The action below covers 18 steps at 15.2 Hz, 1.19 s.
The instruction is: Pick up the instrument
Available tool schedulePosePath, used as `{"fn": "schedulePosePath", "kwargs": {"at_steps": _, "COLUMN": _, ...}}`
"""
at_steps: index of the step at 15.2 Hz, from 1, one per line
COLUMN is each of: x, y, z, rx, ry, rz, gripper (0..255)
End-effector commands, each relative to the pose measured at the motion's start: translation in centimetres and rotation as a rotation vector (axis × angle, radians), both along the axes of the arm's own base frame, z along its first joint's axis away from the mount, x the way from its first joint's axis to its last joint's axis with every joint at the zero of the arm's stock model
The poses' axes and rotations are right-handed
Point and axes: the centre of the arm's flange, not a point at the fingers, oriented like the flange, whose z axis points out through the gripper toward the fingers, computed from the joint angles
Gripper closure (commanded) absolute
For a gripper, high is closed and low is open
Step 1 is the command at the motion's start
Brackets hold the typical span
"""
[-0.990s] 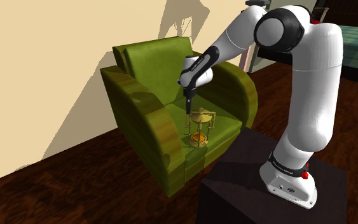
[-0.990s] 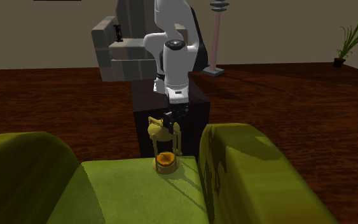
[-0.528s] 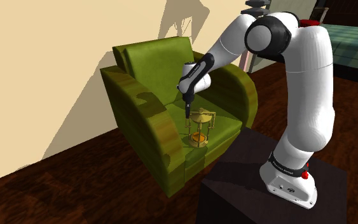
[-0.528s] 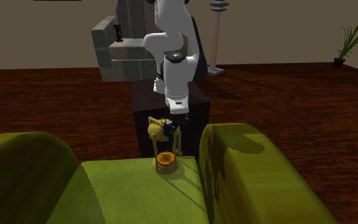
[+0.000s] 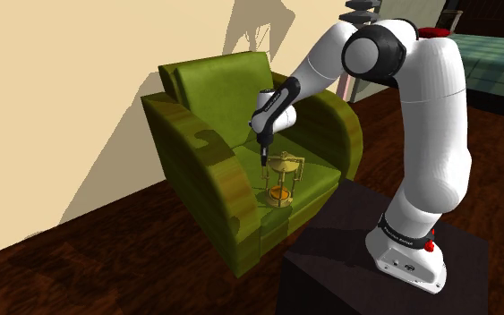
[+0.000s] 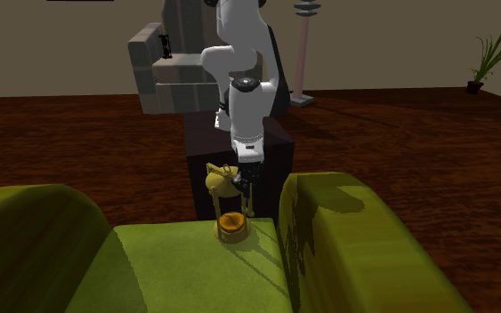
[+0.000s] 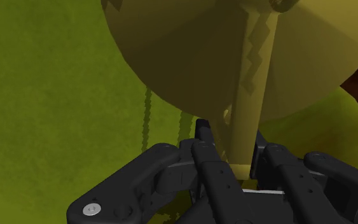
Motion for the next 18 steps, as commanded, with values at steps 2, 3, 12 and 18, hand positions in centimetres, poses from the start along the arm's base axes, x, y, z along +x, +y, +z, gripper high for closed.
{"fn": "schedulePosePath", "kwargs": {"at_steps": 2, "x": 0.0, "y": -0.1, "z": -0.1, "rx": 0.000, "ry": 0.002, "rz": -0.001, "gripper": 255}}
{"fn": "schedulePosePath", "kwargs": {"at_steps": 3, "x": 0.0, "y": -0.1, "z": -0.1, "rx": 0.000, "ry": 0.002, "rz": -0.001, "gripper": 255}}
{"fn": "schedulePosePath", "kwargs": {"at_steps": 12, "x": -0.1, "y": 0.1, "z": 4.2, "rx": 0.000, "ry": 0.002, "rz": -0.001, "gripper": 255}}
{"fn": "schedulePosePath", "kwargs": {"at_steps": 18, "x": -0.1, "y": 0.1, "z": 7.3, "rx": 0.000, "ry": 0.002, "rz": -0.001, "gripper": 255}}
